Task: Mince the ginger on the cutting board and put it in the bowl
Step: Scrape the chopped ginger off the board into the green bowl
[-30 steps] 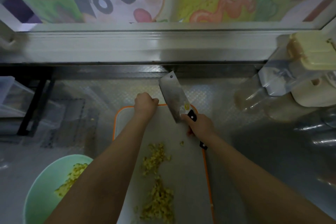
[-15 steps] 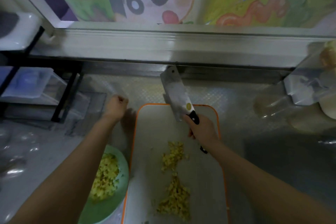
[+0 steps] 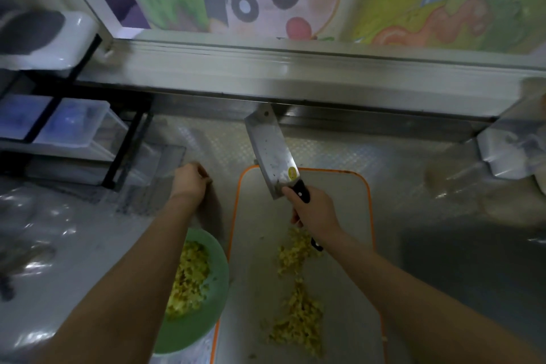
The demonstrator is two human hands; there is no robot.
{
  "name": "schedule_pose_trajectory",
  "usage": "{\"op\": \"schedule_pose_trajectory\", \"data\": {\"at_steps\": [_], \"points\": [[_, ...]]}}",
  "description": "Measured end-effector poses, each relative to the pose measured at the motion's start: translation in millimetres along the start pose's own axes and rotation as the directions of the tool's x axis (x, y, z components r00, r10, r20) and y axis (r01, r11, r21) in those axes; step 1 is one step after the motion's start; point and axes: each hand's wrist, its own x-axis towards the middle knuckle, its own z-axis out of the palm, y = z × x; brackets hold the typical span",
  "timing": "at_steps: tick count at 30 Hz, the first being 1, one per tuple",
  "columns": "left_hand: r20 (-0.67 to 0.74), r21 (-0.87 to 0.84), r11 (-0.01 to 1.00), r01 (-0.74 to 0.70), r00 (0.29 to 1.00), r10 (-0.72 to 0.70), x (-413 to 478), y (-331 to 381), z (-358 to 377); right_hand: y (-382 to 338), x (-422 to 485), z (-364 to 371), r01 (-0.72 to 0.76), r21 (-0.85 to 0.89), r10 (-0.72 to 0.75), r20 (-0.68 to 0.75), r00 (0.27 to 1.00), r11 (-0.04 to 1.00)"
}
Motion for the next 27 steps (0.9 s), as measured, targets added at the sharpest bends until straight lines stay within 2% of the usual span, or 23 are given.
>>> {"op": "schedule_pose_trajectory", "data": {"at_steps": [3,8,11,13,15,17,19,22,25,27], "points": [[0.007,0.01,0.999,0.03,1.0,-0.03,2.3,0.5,2.0,1.4,-4.5,2.4,-0.008,0.01,0.008,-0.006,1.0,1.0],[0.071,0.132,0.989,0.067,0.994,-0.077,0.6,7.2,4.9,2.7,-11.1,4.0,-0.017,-0.012,0.017,-0.015,1.0,1.0],[0.057,0.158,0.987,0.034,0.997,-0.043,-4.5,11.7,5.3,0.9,-15.5,1.1,-0.027,0.003,0.027,-0.031,0.999,1.0],[0.027,0.101,0.995,0.0,1.0,-0.003,-9.2,17.3,4.9,1.1,-19.0,-3.6,-0.023,0.005,0.024,-0.048,0.999,1.0],[-0.004,-0.032,0.998,-0.057,0.998,0.057,-16.2,27.7,5.0,2.1,-23.7,-11.6,-0.014,-0.034,0.012,-0.08,0.997,0.999],[-0.013,-0.135,0.979,-0.151,0.989,0.15,-27.8,42.2,5.9,8.3,-30.5,-23.3,-0.01,-0.095,-0.004,-0.144,0.99,0.995],[-0.013,-0.196,0.95,-0.242,0.97,0.244,-44.6,55.2,11.9,17.9,-39.6,-39.1,-0.025,-0.229,-0.025,-0.214,0.977,0.973],[-0.021,-0.318,0.903,-0.289,0.954,0.298,-77.0,63.9,30.0,35.9,-57.3,-62.9,-0.088,-0.445,-0.051,-0.29,0.956,0.891],[-0.004,-0.327,0.894,-0.306,0.947,0.322,-106.8,58.8,55.0,52.0,-75.2,-79.8,-0.093,-0.553,-0.1,-0.309,0.946,0.828],[0.01,-0.273,0.913,-0.305,0.948,0.319,-123.7,52.4,69.0,63.2,-85.8,-83.5,-0.092,-0.655,-0.146,-0.3,0.943,0.75]]}}
